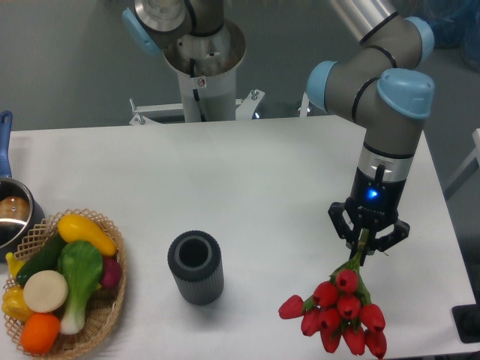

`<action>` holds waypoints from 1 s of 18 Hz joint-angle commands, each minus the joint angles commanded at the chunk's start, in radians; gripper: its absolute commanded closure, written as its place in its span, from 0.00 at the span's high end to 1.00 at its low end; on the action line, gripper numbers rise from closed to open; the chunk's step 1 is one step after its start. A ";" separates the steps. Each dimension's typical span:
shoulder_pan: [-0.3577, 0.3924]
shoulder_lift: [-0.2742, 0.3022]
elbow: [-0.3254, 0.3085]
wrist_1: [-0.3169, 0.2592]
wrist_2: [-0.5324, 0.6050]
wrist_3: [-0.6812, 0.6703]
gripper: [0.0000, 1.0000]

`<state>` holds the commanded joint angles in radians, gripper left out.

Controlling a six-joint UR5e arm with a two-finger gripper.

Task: Insert the flowers into the vase
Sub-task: 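Carry the red tulip bunch in the gripper toward the grey vase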

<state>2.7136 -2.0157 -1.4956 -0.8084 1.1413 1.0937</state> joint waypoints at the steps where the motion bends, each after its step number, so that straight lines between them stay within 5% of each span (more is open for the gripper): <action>1: -0.002 0.000 -0.005 0.000 0.000 0.000 0.18; 12: -0.021 0.003 0.003 0.000 -0.034 -0.032 0.19; 18: -0.043 -0.005 0.017 0.008 -0.314 -0.038 0.19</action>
<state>2.6707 -2.0203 -1.4788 -0.8007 0.8272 1.0554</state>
